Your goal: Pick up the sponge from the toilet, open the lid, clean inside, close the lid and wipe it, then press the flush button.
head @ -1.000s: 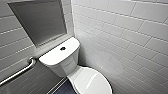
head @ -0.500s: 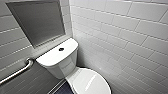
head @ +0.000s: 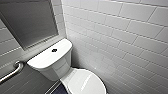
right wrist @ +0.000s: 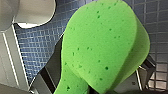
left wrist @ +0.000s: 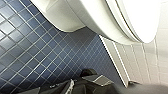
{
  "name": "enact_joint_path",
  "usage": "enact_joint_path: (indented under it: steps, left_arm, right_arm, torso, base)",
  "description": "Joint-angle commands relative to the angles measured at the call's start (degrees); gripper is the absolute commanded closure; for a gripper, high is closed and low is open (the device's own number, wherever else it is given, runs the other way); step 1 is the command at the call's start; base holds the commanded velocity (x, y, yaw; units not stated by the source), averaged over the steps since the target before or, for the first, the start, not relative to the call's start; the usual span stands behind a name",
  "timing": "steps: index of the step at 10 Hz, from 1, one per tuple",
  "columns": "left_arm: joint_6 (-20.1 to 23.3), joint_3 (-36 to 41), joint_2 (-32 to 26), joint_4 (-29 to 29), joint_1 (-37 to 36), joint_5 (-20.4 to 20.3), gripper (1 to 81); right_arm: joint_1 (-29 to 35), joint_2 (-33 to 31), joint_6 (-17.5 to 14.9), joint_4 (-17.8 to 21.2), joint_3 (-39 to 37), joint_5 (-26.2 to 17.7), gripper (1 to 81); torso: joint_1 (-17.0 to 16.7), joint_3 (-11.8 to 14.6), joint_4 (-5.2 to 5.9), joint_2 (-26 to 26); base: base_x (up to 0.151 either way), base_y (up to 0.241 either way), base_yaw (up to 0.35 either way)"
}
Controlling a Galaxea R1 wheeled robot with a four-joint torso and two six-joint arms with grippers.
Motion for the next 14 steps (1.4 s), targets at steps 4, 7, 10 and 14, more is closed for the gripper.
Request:
enact_joint_path:
  steps: [4,7,10,14]
  left_arm:
    - [-0.3,2.1,4.2,-6.6,-10.1,3.4,1.0]
    - [-0.3,1.6,6.7,-11.2,-11.8,2.8,1.0]
    - [-0.4,-0.9,9.9,-12.4,-12.7,2.7,1.0]
    - [-3.8,-3.0,12.9,-14.8,-14.3,1.3,1.0]
  right_arm:
    - [0.3,-1.2,-0.1,-2.1,0.4,-2.8,81.1]
    - [0.3,-0.2,-0.1,-2.0,-0.6,-2.9,81.1]
    - [0.5,1.5,-0.1,-1.8,-3.5,-2.7,81.1]
    - [1.1,2.0,0.0,-1.8,-4.6,-3.0,81.1]
  torso:
    - [0.0,-2.5,0.00,0.0]
    - [0.1,-3.2,0.00,0.0]
    - [0.1,-3.2,0.00,0.0]
    - [0.1,-3.2,0.00,0.0]
  base:
    - [0.000,0.000,0.000]
    - [0.000,0.000,0.000]
    - [0.000,0.000,0.000]
    - [0.000,0.000,0.000]
